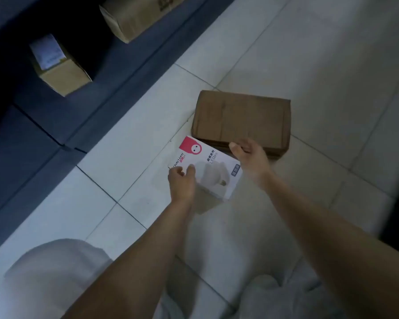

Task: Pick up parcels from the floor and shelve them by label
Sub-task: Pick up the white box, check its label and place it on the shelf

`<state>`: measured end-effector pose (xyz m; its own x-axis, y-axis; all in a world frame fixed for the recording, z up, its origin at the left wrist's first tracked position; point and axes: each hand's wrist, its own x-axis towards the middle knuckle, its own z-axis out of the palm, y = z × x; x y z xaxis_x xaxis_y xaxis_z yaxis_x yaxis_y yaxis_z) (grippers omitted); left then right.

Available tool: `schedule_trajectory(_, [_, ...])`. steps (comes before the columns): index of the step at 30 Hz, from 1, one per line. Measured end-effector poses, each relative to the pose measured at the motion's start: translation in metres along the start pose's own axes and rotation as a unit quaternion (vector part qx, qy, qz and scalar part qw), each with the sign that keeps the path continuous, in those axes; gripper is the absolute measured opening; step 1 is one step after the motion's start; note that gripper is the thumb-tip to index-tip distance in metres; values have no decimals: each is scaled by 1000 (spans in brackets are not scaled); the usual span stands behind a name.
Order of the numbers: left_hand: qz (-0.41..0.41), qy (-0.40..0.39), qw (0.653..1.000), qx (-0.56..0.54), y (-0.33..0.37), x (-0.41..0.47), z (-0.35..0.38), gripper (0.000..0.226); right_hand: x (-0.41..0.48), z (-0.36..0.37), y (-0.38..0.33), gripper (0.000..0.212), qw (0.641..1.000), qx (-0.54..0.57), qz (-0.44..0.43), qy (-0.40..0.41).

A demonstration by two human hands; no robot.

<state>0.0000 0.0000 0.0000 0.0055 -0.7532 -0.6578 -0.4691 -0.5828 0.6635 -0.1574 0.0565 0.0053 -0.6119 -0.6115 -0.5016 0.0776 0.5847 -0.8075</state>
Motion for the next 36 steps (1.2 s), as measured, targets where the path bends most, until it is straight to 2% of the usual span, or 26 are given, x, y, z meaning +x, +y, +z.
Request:
schedule_trajectory(2, [-58, 3, 998, 12, -7, 10, 11, 56, 13, 7, 9, 57, 998, -53, 20, -29])
schedule_trajectory(4, [-100, -20, 995, -8, -13, 20, 20, 59, 27, 13, 16, 53, 993, -102, 32, -54])
schedule_trajectory(6, [-108, -51, 993, -21, -16, 25, 25, 53, 36, 19, 21, 49, 986, -146, 36, -79])
schedule_trajectory(9, [-107, -65, 991, -46, -17, 31, 26, 42, 42, 22, 26, 64, 973, -197, 61, -105])
schedule_trajectory(13, [-128, -92, 984, -83, -12, 29, 24, 29, 43, 25, 31, 65, 962, -232, 63, -125])
schedule_trajectory(18, [-135, -78, 985, -68, -12, 36, 24, 30, 39, 30, 38, 47, 965, -222, 62, -125])
schedule_trajectory(21, [-134, -61, 988, -57, -5, 30, 21, 30, 32, 33, 32, 41, 980, -165, 54, -98])
schedule_trajectory(24, [-118, -27, 992, -29, 17, 12, 12, 46, 12, 30, 4, 48, 987, -111, 57, -99])
schedule_trajectory(27, [-81, -15, 996, -15, 58, -15, -4, 61, -13, 18, -35, 41, 990, -85, 49, -96])
schedule_trajectory(30, [-12, -24, 1000, 16, 109, -46, -22, 78, -43, -4, -90, 36, 996, -73, 17, -57])
schedule_trajectory(33, [52, -42, 997, 43, 173, -85, -42, 73, -73, -34, -157, 38, 996, -81, -17, -22])
schedule_trajectory(36, [103, -61, 992, 43, 241, -135, -65, 54, -106, -66, -230, 41, 995, -85, -43, 20])
